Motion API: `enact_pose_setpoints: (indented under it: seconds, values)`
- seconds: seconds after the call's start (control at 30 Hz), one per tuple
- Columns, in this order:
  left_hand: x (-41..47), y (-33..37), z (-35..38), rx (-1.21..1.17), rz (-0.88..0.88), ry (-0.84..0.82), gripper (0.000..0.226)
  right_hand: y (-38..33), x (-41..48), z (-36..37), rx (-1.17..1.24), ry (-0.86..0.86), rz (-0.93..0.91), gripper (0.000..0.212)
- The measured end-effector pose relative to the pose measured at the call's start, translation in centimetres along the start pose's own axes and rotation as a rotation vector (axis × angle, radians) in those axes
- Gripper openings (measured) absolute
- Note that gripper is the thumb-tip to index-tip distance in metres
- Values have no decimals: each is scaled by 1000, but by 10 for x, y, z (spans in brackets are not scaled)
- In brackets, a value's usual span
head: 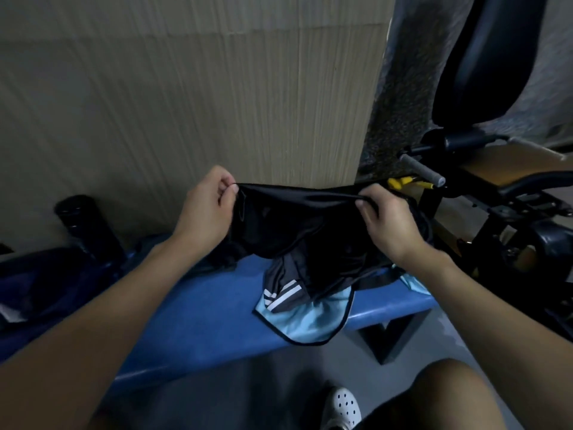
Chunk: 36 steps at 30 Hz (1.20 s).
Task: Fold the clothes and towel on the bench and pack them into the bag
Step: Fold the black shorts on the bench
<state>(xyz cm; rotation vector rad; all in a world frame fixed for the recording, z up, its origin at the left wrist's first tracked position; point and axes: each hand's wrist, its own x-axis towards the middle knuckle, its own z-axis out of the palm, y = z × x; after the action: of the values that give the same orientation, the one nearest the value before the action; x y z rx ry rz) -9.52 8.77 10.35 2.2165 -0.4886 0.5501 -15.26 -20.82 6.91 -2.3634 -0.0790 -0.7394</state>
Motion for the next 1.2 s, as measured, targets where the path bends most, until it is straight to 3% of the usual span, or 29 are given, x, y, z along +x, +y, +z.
enact_pose_setpoints:
  seconds: [0.1,0.3,0.47,0.57,0.63,0.67,0.73,0.83,0.93,1.03,1.07,1.13,1.2]
  values:
    - [0,5,-33,9,-9,64,9,-31,13,-15,65,8,-23,15]
    - [3,9,-82,66,-96,133,6,-77,27,-29,208,-175,26,22]
    - [-6,17,-79,24,-213,109,12,-124,34,-32,537,-112,170,27]
    - [-18,35,-69,-50,-135,64,14,-144,40,-34,681,-116,269,28]
    - [-28,53,-64,-129,-47,3,10,-154,44,-33,741,-105,327,30]
    - [-35,63,-61,-199,-41,-84,5,-157,47,-32,761,-92,349,30]
    - [-49,79,-54,-295,-115,-335,17,-163,50,-31,787,-72,390,30]
    - [-63,77,-37,-239,-130,-524,21,-167,53,-31,830,-61,414,32]
    - [-64,71,-31,-268,-143,-453,16,-168,55,-32,847,-46,409,29]
    - [-56,82,-38,-351,-184,-311,19,-160,55,-32,777,-95,391,8]
    - [-51,88,-43,-378,-196,-261,18,-156,54,-31,706,-145,393,10]
    - [-41,101,-53,-422,-209,-174,14,-152,45,-29,512,-235,386,39]
    - [-31,112,-64,-463,-213,-113,16,-152,31,-26,431,-247,318,38]
